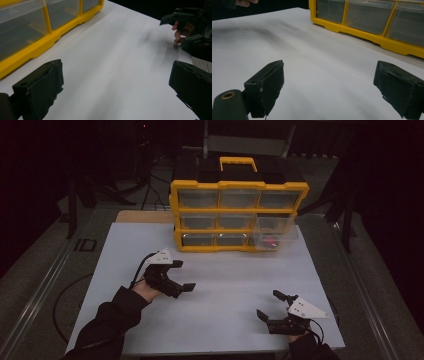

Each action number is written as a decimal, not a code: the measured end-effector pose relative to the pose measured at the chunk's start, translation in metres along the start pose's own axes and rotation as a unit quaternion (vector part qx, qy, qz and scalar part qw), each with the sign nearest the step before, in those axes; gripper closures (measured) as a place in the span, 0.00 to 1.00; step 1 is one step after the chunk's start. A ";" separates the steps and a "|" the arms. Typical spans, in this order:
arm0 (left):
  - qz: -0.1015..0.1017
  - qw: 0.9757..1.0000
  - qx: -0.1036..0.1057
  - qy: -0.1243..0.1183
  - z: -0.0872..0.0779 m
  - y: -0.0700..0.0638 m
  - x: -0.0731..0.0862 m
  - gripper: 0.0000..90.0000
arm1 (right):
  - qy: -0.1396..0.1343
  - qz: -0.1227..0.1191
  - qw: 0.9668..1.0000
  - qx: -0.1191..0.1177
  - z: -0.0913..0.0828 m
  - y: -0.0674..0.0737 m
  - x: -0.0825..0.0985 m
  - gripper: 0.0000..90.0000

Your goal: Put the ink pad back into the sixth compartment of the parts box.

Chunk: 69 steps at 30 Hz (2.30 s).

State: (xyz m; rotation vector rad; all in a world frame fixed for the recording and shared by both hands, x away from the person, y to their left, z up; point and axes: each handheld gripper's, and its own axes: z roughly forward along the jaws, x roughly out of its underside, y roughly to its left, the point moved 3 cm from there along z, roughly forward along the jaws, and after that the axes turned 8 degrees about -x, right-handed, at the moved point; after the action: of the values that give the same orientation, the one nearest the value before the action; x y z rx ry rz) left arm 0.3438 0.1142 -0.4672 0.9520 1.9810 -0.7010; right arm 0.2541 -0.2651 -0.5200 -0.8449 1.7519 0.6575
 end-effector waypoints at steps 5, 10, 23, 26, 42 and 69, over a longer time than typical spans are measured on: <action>-0.010 1.000 -0.008 -0.001 -0.009 0.002 0.015 0.00 | 0.000 -0.001 1.000 -0.001 0.000 0.000 0.000 0.11; -0.025 1.000 -0.012 -0.011 -0.019 0.003 0.029 0.00 | 0.003 0.001 1.000 -0.001 0.000 0.001 0.000 0.11; -0.050 0.997 -0.045 -0.025 -0.050 0.004 0.065 0.00 | 0.004 -0.002 1.000 0.000 0.001 0.001 0.000 0.11; -0.051 0.997 -0.056 -0.028 -0.056 0.004 0.072 0.00 | 0.005 -0.001 1.000 0.000 0.001 0.001 0.000 0.11; -0.073 0.990 -0.113 -0.050 -0.080 0.003 0.100 0.00 | 0.007 0.001 1.000 0.001 0.001 0.001 0.001 0.11; -0.078 0.976 -0.199 -0.051 -0.078 0.002 0.124 0.00 | 0.014 0.001 1.000 -0.003 0.002 0.000 0.002 0.11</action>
State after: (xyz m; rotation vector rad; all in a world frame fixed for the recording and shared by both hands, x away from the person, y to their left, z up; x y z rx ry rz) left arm 0.2638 0.2188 -0.5321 0.5146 2.0167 -0.4034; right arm 0.2545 -0.2644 -0.5226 -0.8611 1.7756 0.6555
